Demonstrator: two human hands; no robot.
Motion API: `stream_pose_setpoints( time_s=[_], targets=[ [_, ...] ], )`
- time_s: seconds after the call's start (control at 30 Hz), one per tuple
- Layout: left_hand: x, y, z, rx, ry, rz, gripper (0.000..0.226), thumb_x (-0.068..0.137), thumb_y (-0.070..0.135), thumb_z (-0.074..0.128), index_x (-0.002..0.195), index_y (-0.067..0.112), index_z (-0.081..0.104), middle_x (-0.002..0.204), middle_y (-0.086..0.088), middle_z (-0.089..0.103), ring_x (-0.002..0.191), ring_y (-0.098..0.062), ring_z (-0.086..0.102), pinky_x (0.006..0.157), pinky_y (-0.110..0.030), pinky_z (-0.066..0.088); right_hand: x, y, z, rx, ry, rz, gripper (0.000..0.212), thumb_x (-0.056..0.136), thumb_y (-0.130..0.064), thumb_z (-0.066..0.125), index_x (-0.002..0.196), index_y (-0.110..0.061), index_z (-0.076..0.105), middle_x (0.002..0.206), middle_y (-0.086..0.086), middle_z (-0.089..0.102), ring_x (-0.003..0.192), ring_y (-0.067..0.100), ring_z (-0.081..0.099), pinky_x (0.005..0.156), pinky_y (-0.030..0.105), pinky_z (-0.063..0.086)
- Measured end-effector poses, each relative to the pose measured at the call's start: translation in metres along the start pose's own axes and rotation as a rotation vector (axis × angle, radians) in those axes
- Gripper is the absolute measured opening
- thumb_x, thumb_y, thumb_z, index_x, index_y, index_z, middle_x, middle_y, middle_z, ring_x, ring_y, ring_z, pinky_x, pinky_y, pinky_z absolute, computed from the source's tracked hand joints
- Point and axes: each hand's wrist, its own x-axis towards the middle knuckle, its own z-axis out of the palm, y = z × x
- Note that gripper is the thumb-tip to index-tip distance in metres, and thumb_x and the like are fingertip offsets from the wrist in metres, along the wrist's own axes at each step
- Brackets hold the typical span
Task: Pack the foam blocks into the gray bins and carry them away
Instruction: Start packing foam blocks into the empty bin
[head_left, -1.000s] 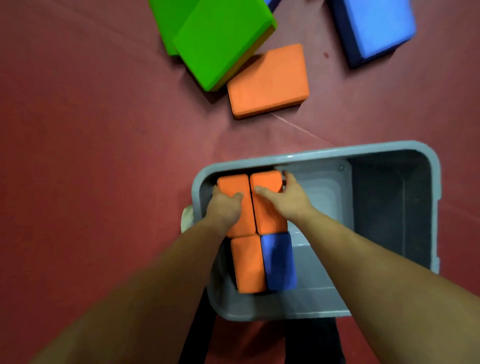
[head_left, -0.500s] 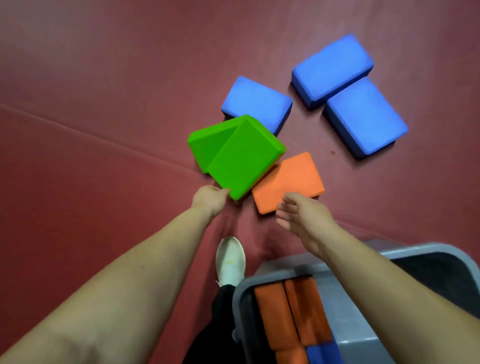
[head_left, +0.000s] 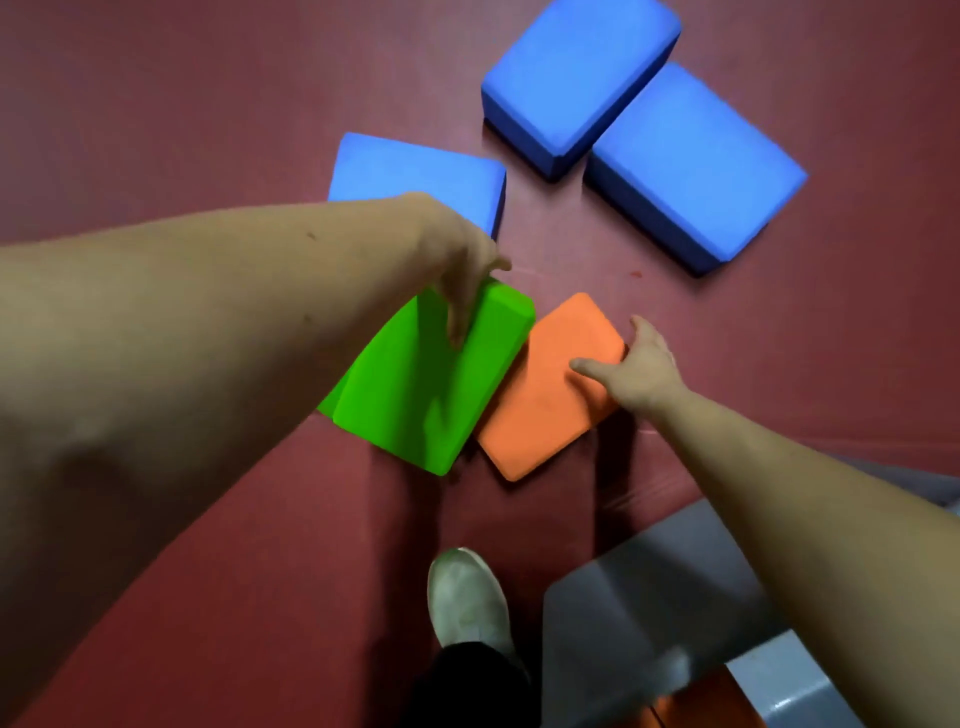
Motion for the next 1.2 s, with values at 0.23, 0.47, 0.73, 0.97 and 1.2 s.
stream_pose_setpoints(
  time_s=[0.23,0.47,0.73,0.97,1.2],
  targets=[
    [0.007,0.003,0.025,-0.188,-0.015,0.044,0.096,0.049,0.037,0.097,0.128,0.017,0.047,0.116,0.002,0.057,0.101,-0.02,0.055,0.089,-0.03,0.048,0.025,0.013,0.015,-0.032,-0.101,0.053,0.117,0.059,-0.062,0.085,0.15,-0.014,0.029,0.145,0.015,0.049,0.13,0.035,0.049,0.106,0.043,0.043],
    [-0.046,-0.003,0.076,-0.266,0.162,-0.06,0.11,0.047,0.066,0.088,0.133,0.013,0.041,0.123,-0.013,0.056,0.116,-0.033,0.055,0.095,-0.035,0.047,-0.003,0.03,0.009,-0.053,-0.219,0.195,0.119,0.053,-0.071,0.083,0.144,-0.007,0.041,0.145,0.019,0.047,0.132,0.036,0.046,0.108,0.043,0.042],
    [-0.109,0.042,0.129,-0.435,0.279,-0.339,0.086,0.071,0.067,0.07,0.123,0.005,0.04,0.128,-0.018,0.054,0.118,-0.035,0.054,0.093,-0.045,0.045,-0.078,0.015,0.0,0.194,-0.172,0.03,0.1,0.058,-0.065,0.079,0.133,-0.015,0.036,0.133,0.012,0.054,0.119,0.032,0.056,0.101,0.042,0.046],
    [-0.222,0.135,0.1,-1.026,0.518,-0.691,0.092,0.065,0.064,0.066,0.134,0.009,0.04,0.134,-0.018,0.055,0.121,-0.038,0.054,0.101,-0.049,0.042,-0.184,0.014,-0.134,0.009,0.072,-0.202,0.083,0.067,-0.076,0.067,0.119,-0.017,0.039,0.116,0.014,0.065,0.109,0.037,0.062,0.086,0.043,0.046],
    [-0.322,0.279,0.051,-1.61,0.924,-0.792,0.073,0.059,0.066,0.082,0.112,0.018,0.067,0.106,0.004,0.073,0.095,-0.013,0.069,0.081,-0.034,0.053,-0.278,0.052,-0.269,0.011,0.122,-0.431,0.081,0.075,-0.079,0.056,0.132,-0.024,0.035,0.123,0.01,0.063,0.111,0.037,0.061,0.09,0.046,0.046]
  ],
)
